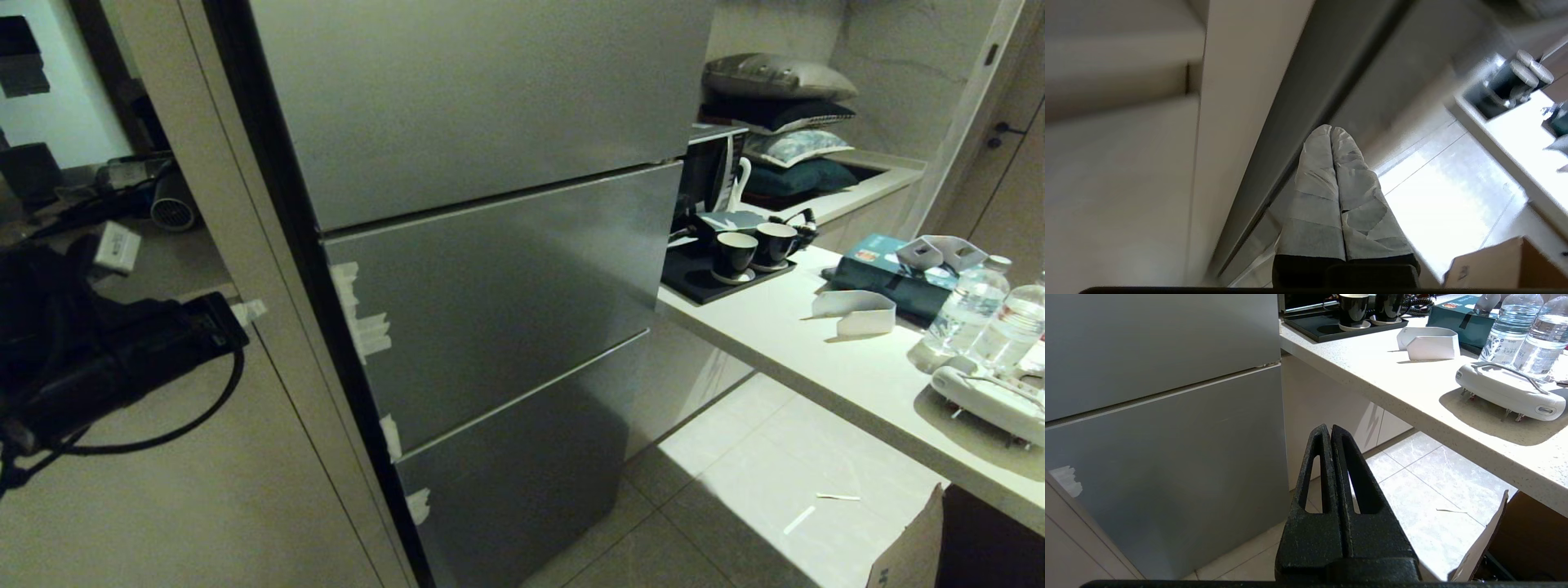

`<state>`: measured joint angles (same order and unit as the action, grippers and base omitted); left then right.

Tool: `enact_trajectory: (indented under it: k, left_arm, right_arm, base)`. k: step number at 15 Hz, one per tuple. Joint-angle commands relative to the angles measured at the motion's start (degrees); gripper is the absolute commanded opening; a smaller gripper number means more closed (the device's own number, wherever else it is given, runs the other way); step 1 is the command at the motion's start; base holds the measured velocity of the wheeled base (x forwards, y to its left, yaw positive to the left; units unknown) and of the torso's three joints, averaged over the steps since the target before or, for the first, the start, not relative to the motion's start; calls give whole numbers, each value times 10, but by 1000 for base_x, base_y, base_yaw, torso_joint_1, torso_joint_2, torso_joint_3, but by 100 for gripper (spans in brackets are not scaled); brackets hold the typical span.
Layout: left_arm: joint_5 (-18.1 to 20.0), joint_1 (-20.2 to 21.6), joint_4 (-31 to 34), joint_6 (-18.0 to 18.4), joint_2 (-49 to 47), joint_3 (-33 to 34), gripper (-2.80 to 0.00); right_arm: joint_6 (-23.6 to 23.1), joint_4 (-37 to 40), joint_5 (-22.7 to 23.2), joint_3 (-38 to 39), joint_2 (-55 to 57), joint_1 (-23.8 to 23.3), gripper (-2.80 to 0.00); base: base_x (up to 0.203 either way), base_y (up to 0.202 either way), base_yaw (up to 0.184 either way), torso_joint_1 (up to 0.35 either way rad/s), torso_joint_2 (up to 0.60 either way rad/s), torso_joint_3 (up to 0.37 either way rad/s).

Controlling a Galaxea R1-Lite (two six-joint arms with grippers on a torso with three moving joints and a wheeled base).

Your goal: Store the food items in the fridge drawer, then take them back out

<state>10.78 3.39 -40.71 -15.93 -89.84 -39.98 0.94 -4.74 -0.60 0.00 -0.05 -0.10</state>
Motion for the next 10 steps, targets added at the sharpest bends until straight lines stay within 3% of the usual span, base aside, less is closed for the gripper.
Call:
enact_trajectory:
  k: [1,10]
  left_arm:
    - [1,-6,-3,-12,-44,-36,-280]
    - [1,-36,-84,-34,-119,-67,-280]
  right_arm:
    - [0,0,0,18,0,0,-280]
    - [0,-1,0,18,0,0,-280]
  base:
    - [0,0,0,0,0,0]
    - [0,0,0,0,0,0]
